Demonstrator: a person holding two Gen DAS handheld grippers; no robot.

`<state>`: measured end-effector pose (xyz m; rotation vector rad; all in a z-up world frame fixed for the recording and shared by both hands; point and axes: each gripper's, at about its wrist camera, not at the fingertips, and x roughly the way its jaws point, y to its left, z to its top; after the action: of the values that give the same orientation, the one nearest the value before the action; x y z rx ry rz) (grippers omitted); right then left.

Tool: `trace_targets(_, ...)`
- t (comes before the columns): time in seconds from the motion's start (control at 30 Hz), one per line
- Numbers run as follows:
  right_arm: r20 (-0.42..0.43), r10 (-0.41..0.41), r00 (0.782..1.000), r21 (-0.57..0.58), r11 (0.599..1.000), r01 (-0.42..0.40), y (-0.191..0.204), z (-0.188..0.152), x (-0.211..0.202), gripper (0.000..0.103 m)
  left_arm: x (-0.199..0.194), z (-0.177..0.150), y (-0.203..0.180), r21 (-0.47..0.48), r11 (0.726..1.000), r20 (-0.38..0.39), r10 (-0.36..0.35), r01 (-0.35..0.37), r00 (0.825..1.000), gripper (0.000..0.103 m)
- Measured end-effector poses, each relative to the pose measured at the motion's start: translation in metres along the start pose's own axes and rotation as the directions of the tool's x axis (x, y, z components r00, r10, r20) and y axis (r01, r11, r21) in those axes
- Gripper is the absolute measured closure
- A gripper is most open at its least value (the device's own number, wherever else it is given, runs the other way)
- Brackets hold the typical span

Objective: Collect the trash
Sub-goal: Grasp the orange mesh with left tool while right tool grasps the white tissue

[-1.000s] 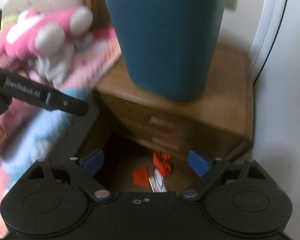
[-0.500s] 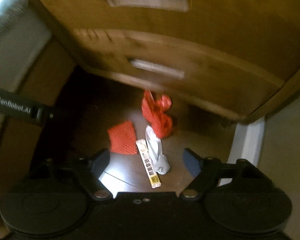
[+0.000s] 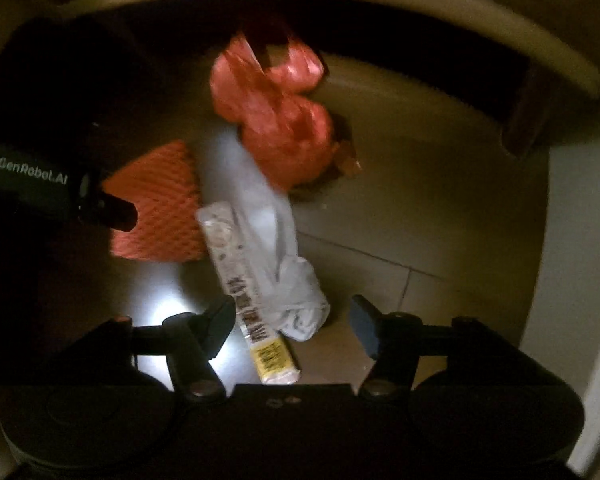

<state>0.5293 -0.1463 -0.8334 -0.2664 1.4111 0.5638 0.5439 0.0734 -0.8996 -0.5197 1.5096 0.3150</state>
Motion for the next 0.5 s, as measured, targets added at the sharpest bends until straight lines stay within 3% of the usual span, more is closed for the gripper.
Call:
trace_targets(0.13, -0.010, -0.001, 1.000, -0.010, 1.000, 0.001, -0.003, -0.001, 0.027, 0.051, 0.026, 0.006, 0.003, -0.018, 1.000, -0.018, -0.014, 0.014, 1.000, 0.009)
trace_targets(0.3, -0.007, 0.004, 1.000, -0.016, 1.000, -0.004, -0.003, -0.002, 0.035, 0.060, 0.031, 0.009, 0.002, -0.011, 1.000, -0.015, -0.024, 0.024, 1.000, 0.022)
trace_targets(0.37, -0.004, 0.003, 1.000, -0.020, 1.000, -0.003, -0.001, -0.003, 0.036, 0.063, 0.029, 0.012, 0.000, -0.004, 1.000, -0.005, -0.026, 0.026, 1.000, 0.045)
trace_targets(0.5, -0.003, -0.005, 1.000, -0.029, 1.000, 0.005, 0.002, -0.005, 0.034, 0.073, 0.021, 0.015, -0.006, -0.007, 0.999, 0.003, -0.041, 0.041, 0.999, 0.071)
